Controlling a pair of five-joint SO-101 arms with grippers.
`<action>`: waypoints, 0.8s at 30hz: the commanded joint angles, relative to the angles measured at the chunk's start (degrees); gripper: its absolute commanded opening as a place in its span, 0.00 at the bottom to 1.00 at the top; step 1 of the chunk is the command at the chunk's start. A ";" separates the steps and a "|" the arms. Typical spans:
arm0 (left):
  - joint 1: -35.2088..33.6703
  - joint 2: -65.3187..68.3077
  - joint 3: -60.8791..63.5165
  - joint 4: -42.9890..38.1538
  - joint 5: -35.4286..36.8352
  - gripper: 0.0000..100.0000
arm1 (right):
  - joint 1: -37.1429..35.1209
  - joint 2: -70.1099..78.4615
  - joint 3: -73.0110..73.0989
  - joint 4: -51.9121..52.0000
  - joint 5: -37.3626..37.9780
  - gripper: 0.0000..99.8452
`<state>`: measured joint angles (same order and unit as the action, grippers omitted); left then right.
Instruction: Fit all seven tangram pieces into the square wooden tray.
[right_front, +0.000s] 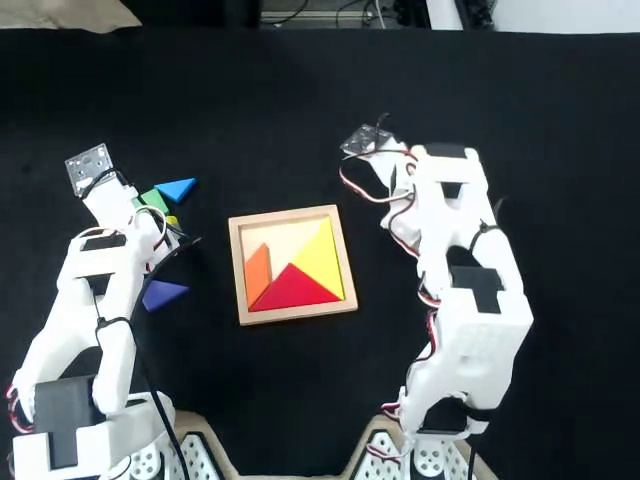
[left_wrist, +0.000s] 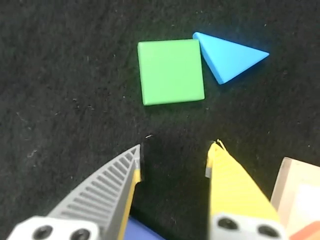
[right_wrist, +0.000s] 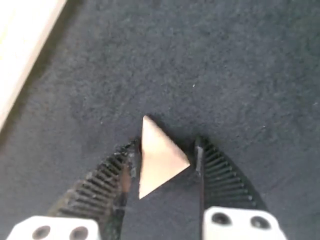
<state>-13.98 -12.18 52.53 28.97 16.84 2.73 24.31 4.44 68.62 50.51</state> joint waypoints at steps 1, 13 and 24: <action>0.57 -1.67 -0.31 -1.05 -0.26 0.22 | -1.23 -7.78 -3.47 7.12 -3.96 0.18; 0.48 -1.67 -0.22 -0.79 -0.26 0.22 | -9.76 -20.35 -3.30 12.04 -23.56 0.18; 0.48 -1.67 -0.22 -1.05 -0.26 0.22 | 0.09 -11.12 3.21 4.22 -7.56 0.28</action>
<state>-13.98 -12.18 52.53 28.97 16.84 1.67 12.79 7.52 75.65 41.80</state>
